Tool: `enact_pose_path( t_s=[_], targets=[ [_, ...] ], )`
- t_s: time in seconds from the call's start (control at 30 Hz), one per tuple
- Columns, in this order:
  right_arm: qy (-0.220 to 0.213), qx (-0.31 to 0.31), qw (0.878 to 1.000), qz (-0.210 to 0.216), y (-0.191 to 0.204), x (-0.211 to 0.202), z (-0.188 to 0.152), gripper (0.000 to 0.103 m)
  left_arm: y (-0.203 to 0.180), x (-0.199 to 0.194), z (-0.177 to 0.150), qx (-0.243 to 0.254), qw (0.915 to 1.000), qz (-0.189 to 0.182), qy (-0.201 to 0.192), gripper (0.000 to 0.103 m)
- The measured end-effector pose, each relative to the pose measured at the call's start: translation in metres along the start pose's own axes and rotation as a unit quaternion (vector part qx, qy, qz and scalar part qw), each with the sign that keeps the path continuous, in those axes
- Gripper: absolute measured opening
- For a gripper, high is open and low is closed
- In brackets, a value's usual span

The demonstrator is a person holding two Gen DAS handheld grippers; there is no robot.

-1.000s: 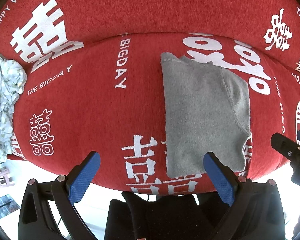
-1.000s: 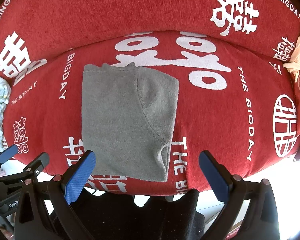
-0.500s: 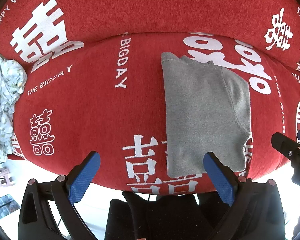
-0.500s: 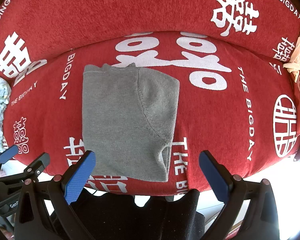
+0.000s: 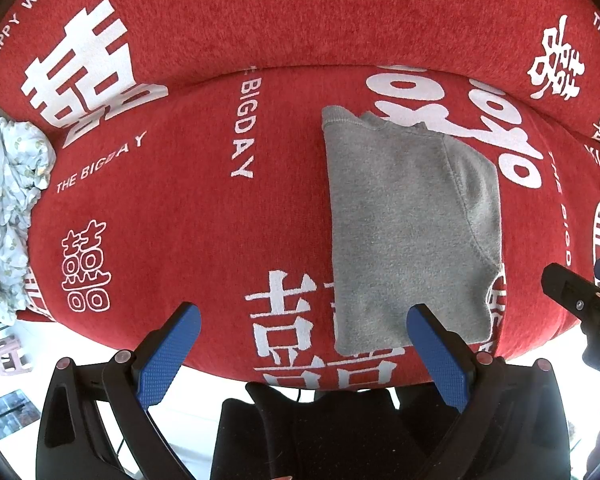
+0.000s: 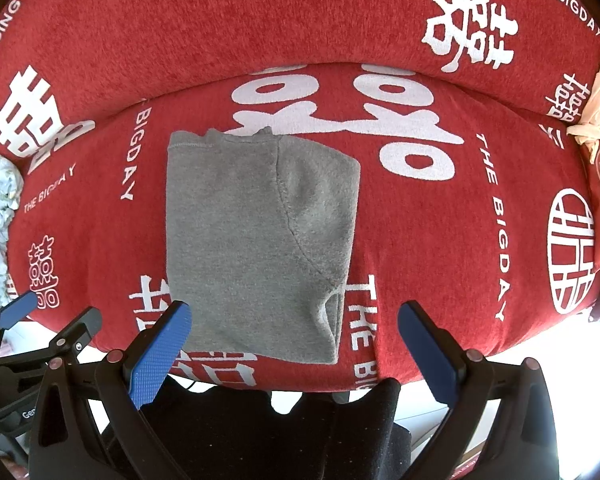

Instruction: Fold small clothes

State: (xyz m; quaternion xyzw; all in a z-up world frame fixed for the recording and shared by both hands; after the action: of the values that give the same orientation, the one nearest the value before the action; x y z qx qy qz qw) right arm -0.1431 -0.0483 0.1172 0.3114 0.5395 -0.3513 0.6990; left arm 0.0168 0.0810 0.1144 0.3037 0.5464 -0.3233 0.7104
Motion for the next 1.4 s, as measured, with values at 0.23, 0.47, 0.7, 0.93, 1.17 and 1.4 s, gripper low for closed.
enact_pose_path(
  t_s=[0.23,0.47,0.7,0.93,1.17,1.4],
  targets=[
    [0.0,0.001,1.0,0.0,-0.0002,-0.0001,-0.001,0.103,0.0014,-0.003,0.0021,0.008,1.0,0.005,-0.002,0.103],
    [0.001,0.002,1.0,0.001,0.0017,-0.0001,-0.0002,0.103,-0.0006,-0.0035,-0.0003,0.016,0.9997,0.017,-0.009,0.103],
    [0.0,0.003,1.0,0.001,0.0046,-0.0009,-0.0019,0.103,-0.0012,-0.0052,0.0004,0.02,0.9994,0.022,-0.015,0.103],
    [0.0,0.005,1.0,0.001,0.0034,-0.0005,-0.0015,0.103,-0.0012,-0.0049,0.0008,0.018,0.9993,0.028,-0.015,0.103],
    [0.001,0.008,1.0,0.0,0.0027,-0.0003,-0.0044,0.103,-0.0022,-0.0047,0.0005,0.017,0.9994,0.025,-0.015,0.103],
    [0.002,0.011,1.0,0.0,0.0026,0.001,-0.0073,0.103,-0.0053,-0.0047,-0.0003,0.017,0.9995,0.019,-0.016,0.103]
  ],
)
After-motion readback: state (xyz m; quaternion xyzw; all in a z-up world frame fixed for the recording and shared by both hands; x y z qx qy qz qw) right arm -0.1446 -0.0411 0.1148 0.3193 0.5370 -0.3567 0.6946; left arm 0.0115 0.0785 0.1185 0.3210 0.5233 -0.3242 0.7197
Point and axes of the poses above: each gripper's, at about its wrist camera, not at the fingertips, and x roughly the way its jaws point, y to its left, z to its top, the point moved 3 cm from there along x, roughly the way its jaws point, and after that the axes turned 12 degrees about -y, right-handed, at the moved point
